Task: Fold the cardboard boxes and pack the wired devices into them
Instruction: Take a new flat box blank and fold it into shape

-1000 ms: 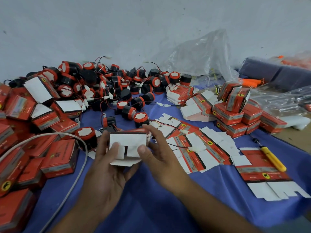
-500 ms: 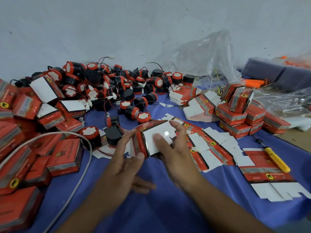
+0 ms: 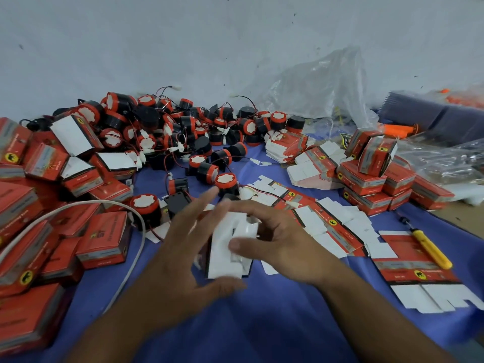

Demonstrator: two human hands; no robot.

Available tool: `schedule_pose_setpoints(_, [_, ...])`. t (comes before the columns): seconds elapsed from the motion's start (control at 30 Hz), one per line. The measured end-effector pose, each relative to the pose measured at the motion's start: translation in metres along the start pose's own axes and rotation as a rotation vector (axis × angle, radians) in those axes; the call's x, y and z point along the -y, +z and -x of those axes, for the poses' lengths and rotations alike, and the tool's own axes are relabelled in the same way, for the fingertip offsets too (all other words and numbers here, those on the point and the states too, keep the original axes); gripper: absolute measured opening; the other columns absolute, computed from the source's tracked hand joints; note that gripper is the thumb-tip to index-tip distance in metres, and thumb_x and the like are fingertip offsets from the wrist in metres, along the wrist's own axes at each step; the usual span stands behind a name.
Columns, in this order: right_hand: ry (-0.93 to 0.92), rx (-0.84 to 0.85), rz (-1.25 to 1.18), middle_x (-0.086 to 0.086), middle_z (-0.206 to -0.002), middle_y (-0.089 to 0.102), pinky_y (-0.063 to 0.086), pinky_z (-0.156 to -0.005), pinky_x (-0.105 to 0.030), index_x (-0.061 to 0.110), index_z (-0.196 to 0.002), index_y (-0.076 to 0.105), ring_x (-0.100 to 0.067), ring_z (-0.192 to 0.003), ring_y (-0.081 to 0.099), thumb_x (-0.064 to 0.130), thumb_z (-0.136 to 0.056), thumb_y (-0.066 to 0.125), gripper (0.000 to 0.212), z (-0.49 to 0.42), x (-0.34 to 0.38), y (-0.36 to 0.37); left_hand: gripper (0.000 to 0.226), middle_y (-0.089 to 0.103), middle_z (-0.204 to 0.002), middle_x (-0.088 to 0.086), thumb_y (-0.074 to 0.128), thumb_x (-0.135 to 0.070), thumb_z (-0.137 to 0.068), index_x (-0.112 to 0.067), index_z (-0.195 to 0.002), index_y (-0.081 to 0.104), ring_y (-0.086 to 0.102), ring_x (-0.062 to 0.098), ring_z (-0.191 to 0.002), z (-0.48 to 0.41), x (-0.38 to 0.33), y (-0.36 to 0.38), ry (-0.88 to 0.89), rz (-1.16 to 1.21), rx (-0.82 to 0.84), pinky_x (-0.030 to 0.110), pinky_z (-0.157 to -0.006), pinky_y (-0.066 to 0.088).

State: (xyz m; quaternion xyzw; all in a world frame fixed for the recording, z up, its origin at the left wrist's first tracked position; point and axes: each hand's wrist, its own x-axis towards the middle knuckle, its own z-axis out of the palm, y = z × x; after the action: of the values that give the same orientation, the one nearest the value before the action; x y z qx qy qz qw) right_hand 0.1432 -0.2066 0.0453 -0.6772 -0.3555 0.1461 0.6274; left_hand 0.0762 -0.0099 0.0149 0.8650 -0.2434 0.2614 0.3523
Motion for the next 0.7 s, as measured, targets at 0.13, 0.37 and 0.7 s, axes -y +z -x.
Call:
schedule_pose_setpoints(0.13, [0.018, 0.031, -0.018, 0.0, -0.12, 0.063, 0.058, -0.082, -0.027, 0.019, -0.134, 0.055, -0.012, -0.102, 0.068, 0.003, -0.089, 0.073, 0.05, -0.001, 0.005, 0.004, 0.088, 0.03, -0.148, -0.013, 0.066, -0.069, -0.077, -0.039, -0.151, 0.028, 0.031, 0.006, -0.139, 0.0, 0.0, -0.002, 0.035, -0.127, -0.042, 0.023, -0.11, 0.034])
schedule_pose_setpoints(0.37, [0.0, -0.06, -0.099, 0.018, -0.124, 0.063, 0.06, -0.082, -0.032, 0.043, -0.13, 0.055, -0.015, -0.106, 0.069, 0.029, -0.094, 0.068, 0.041, -0.003, -0.007, 0.03, 0.085, 0.039, -0.125, 0.005, 0.066, -0.068, -0.072, -0.018, -0.138, 0.049, 0.039, 0.012, -0.118, -0.003, -0.009, 0.0, -0.08, -0.203, -0.243, 0.007, -0.103, 0.026])
schedule_pose_setpoints(0.7, [-0.08, -0.103, -0.091, 0.035, -0.127, 0.058, 0.049, -0.091, -0.013, 0.033, -0.14, 0.048, 0.009, -0.112, 0.059, 0.016, -0.102, 0.055, 0.042, -0.002, -0.01, 0.033, 0.066, 0.04, -0.129, 0.0, 0.064, -0.051, -0.079, -0.02, -0.134, 0.045, 0.042, 0.019, -0.121, -0.004, -0.012, 0.006, -0.085, -0.199, -0.191, 0.017, -0.106, 0.03])
